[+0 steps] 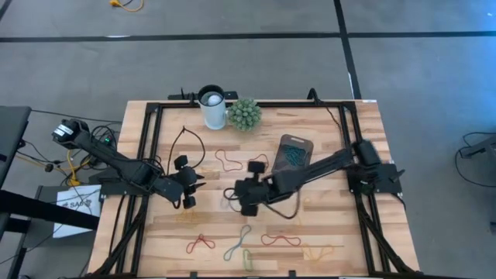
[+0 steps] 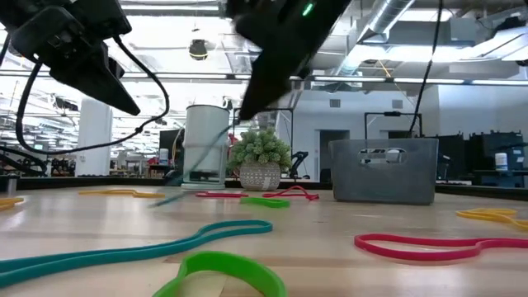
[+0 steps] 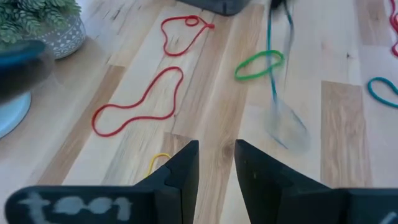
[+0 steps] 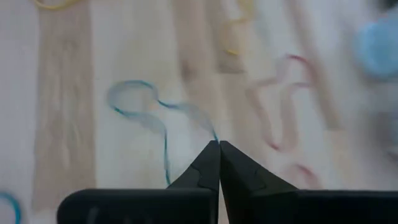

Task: Pick and place items into bin
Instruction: Put the blue rubber band into the black bin

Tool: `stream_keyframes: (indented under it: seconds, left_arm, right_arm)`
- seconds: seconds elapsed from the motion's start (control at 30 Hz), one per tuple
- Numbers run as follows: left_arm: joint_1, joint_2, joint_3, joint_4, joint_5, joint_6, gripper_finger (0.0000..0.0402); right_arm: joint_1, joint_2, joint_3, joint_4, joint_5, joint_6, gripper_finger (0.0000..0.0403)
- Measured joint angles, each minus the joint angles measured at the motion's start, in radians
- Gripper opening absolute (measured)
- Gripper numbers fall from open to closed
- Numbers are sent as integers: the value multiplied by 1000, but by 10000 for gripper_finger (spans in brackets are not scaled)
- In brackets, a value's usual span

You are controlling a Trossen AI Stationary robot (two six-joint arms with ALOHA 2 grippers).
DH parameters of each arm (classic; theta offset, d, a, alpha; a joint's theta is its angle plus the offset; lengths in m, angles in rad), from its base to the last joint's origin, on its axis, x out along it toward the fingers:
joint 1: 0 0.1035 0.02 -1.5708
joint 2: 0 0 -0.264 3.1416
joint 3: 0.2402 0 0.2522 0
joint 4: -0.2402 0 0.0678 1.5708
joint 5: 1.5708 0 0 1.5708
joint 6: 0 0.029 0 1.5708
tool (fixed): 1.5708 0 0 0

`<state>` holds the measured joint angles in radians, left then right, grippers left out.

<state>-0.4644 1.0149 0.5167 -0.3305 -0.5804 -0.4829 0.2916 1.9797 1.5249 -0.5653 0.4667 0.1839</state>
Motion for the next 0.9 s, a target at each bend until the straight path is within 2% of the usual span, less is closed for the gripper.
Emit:
stream_keyframes:
  seconds: [0.2,0.43,0.67,0.77,0.9]
  left_arm:
    - [0,0,0,0,0,-9,93]
    - [0,0,0,0,0,-12,93]
    - [0,0,0,0,1,-12,93]
    - [0,0,0,0,1,-12,93]
    - [0,0,1,0,1,-12,93]
  right_arm:
    - [17,-203,2,-283,164,107,1]
    - [5,-362,2,-626,289,331,0]
    - [-29,-386,-23,-844,297,528,0]
    - [-54,-386,-90,-835,289,558,0]
    - [-103,-385,-211,-781,213,569,0]
